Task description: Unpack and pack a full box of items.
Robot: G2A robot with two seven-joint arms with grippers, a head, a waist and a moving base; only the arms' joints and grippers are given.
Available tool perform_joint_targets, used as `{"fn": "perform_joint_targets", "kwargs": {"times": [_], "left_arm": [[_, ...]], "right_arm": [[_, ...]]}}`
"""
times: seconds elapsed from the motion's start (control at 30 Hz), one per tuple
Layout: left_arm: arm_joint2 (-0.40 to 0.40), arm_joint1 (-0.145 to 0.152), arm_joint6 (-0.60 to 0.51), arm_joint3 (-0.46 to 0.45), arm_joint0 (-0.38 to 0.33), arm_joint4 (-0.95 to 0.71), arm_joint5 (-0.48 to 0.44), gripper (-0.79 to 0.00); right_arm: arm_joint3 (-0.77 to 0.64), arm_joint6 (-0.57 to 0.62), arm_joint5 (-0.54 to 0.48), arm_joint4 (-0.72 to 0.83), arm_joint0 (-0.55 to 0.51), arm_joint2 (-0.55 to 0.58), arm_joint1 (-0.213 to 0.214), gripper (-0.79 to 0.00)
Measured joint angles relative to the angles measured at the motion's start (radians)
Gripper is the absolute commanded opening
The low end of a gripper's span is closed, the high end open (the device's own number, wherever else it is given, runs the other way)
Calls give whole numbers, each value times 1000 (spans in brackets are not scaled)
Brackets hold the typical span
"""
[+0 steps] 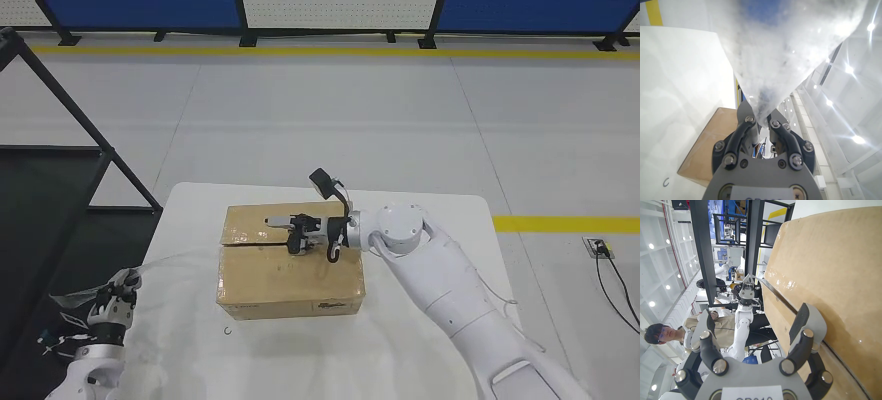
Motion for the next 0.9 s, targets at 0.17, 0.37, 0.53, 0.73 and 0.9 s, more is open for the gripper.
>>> {"fn": "perform_joint_targets", "kwargs": {"times": [0.17, 0.37, 0.53, 0.73, 0.9], "left_arm": [[2, 0, -4, 5, -5, 3, 6, 0], [10, -2, -8, 1, -7, 6, 9, 0], [13, -3, -8, -6, -3, 13, 1, 0], [13, -4, 10, -18, 10, 50, -21, 0], [8, -5, 8, -24, 22, 46, -20, 0]], "right_arm": [[8, 2, -3, 0, 2, -1, -4, 0], [14, 0, -4, 2, 0, -7, -11, 0], [14, -25, -4, -5, -4, -30, -26, 0], [33, -24, -9, -5, 8, -45, -40, 0], [52, -17, -19, 3, 14, -47, -49, 0]]}}
